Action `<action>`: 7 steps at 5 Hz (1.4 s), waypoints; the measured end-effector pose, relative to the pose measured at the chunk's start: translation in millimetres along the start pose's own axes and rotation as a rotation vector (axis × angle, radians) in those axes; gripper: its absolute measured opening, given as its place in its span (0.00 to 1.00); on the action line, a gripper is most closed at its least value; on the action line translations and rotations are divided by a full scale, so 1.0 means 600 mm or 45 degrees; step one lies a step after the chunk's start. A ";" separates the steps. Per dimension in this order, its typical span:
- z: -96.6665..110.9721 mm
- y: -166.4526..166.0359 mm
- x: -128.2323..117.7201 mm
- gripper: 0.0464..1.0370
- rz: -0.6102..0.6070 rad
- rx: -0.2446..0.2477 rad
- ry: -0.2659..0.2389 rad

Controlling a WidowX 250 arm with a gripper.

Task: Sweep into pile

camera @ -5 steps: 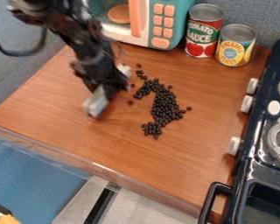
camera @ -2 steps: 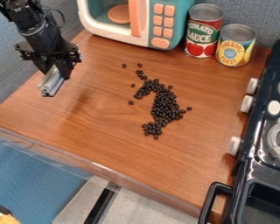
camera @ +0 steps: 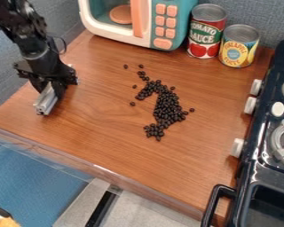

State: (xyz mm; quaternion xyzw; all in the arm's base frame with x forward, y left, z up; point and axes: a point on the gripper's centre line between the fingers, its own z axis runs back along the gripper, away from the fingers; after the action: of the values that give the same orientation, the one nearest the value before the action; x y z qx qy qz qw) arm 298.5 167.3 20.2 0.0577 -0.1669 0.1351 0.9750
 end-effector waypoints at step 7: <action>0.042 0.018 -0.005 0.96 0.023 0.024 0.078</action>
State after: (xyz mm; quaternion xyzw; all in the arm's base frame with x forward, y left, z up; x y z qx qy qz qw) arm 285.1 173.1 43.5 0.0611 -0.1360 0.1471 0.9778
